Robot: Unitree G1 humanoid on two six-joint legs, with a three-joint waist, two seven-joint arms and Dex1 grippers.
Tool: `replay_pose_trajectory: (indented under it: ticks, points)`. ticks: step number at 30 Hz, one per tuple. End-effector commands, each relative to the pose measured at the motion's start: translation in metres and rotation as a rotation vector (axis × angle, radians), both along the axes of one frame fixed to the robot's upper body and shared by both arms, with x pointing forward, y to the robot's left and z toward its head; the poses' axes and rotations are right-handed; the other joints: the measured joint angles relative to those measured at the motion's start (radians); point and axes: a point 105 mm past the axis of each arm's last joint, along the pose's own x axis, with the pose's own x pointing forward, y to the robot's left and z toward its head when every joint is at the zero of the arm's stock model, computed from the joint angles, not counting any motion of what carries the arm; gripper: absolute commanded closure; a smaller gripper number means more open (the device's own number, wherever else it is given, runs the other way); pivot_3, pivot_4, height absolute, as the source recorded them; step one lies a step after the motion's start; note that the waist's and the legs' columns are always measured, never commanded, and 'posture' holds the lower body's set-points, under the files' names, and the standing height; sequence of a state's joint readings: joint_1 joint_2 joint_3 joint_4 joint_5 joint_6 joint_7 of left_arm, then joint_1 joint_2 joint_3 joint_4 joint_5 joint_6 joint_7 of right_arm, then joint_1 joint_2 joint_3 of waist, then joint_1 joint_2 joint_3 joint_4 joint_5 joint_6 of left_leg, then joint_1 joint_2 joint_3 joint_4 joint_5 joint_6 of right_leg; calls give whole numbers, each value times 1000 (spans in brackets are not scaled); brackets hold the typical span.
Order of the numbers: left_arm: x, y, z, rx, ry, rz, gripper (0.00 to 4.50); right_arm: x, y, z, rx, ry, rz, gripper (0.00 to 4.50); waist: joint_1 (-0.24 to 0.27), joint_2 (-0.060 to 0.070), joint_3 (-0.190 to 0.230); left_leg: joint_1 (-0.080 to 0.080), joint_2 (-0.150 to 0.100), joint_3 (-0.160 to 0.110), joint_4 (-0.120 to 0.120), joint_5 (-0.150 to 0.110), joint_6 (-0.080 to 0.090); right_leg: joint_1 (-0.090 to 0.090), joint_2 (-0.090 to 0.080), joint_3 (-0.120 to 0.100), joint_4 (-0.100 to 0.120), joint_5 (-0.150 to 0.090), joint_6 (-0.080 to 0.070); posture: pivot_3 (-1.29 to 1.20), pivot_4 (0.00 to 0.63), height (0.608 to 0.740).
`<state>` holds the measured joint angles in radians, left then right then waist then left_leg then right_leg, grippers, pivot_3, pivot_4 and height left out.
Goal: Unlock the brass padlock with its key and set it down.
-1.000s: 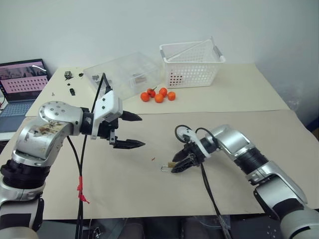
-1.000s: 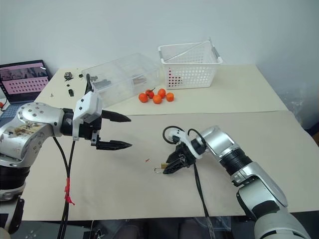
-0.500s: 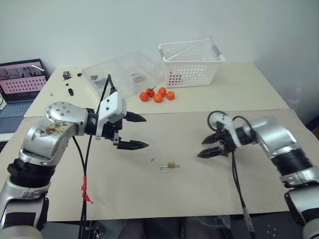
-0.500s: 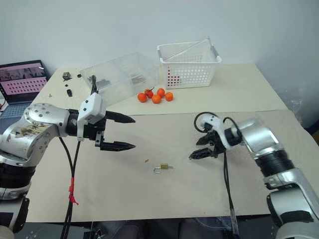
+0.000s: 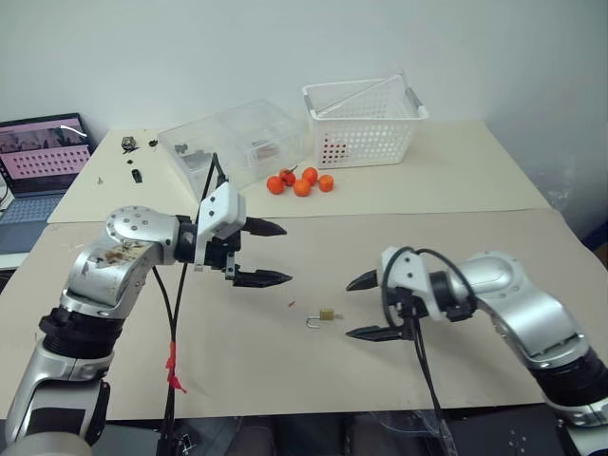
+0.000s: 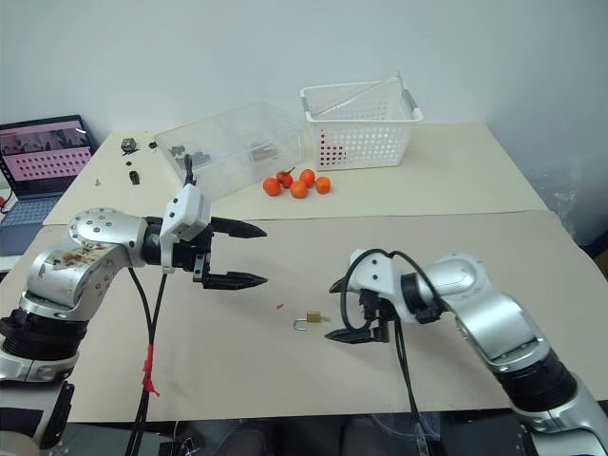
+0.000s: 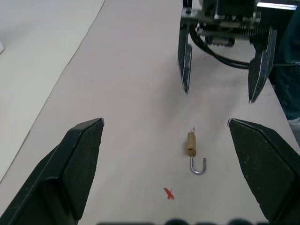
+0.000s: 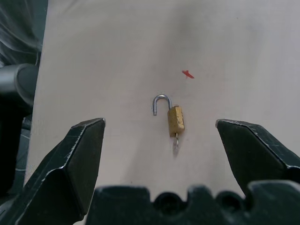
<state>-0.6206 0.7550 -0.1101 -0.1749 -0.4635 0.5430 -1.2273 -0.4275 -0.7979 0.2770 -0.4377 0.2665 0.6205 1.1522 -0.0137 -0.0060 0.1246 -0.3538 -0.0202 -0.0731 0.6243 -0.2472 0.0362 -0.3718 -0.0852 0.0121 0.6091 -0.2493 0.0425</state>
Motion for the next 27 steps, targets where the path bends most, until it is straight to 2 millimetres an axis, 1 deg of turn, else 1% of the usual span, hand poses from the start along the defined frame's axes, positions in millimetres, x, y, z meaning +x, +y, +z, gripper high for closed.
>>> replay_pose_trajectory:
  ticks: [1, 2, 3, 4, 5, 6, 8, 9, 11, 12, 13, 19, 27]
  points:
    - [2, 0, 8, 4, -43, 0, 0, 6, 5, 10, 12, -87, 13, 551, 1, 0, 0, 0, 0, 0, 0, 0, 0, 0, 0, 0, 0, 0, 0, 0, 150, 740]
    - [2, 1, 8, 6, -43, 0, 0, 7, 6, 10, 17, -90, 11, 705, 1, 0, 0, 0, 0, 0, 0, 0, 0, 0, 0, 0, 0, 0, 0, 0, 150, 740]
    - [2, 1, 8, 8, -43, 1, 0, 7, 7, 9, 16, -92, 17, 1208, 0, 0, 0, 0, 0, 0, 0, 0, 0, 0, 0, 0, -1, 0, 0, 0, 150, 740]
    - [2, 2, 8, 10, -43, 3, 0, 8, 9, 7, 14, -96, 21, 1536, 0, 0, 0, 0, 0, 0, 0, 0, 0, 0, 0, 0, -1, 0, 0, 0, 150, 740]
    - [2, 2, 8, 11, -43, 5, 0, 9, 11, 5, 14, -97, 23, 1732, 0, 0, 0, 0, 0, 0, 0, 0, 0, 0, 0, 0, -1, 0, 0, 0, 150, 740]
    - [2, 2, 8, 13, -43, 5, 0, 9, 12, 3, 13, -92, 29, 2209, 0, 0, 0, 0, 0, 0, 0, 0, 0, 0, 0, 0, 0, 0, 0, 0, 150, 740]
    - [2, 3, 7, 18, -43, 6, 0, 10, 15, -1, 3, -87, 42, 2804, 0, 0, 0, 0, 0, 0, 0, 0, 0, 0, 0, 0, 0, 0, 0, 0, 150, 740]
    - [1, 5, 6, 34, -43, 0, 0, 11, 16, -4, 0, -78, 50, 3283, 0, 0, 0, 0, 0, 0, 0, 0, 0, 0, 0, 0, 0, 0, 0, 0, 150, 740]
    - [0, 9, 5, 55, -44, -3, 0, 11, 19, -8, -5, -68, 67, 3867, -1, 0, 0, 0, 0, 0, 0, 0, 0, 0, 0, 0, 0, 0, 0, 0, 150, 740]
    - [0, 10, 5, 61, -44, -3, 0, 11, 19, -8, -6, -66, 74, 4347, -1, 0, 0, 0, 0, 0, 0, 0, 0, 0, 0, 0, 0, 0, 0, 0, 150, 740]
    - [0, 12, 5, 69, -47, -1, 0, 10, 20, -11, -11, -58, 85, 4464, -1, 0, 0, 0, 0, 0, 0, 0, 0, 0, 0, 0, 0, 0, 0, 0, 150, 740]
    - [-1, 17, 5, 92, -49, 6, 0, 14, 26, -23, -27, -56, 90, 4464, 0, 0, 0, 0, 0, 0, 0, 0, 0, 0, 0, 0, 0, 0, 0, 0, 150, 740]
    - [0, 19, 5, 98, -55, 22, 0, 25, 32, -31, -36, -70, 79, 4464, 0, 0, 0, 0, 0, 0, 0, 0, 0, 0, 1, 0, 0, 0, 0, 0, 150, 740]
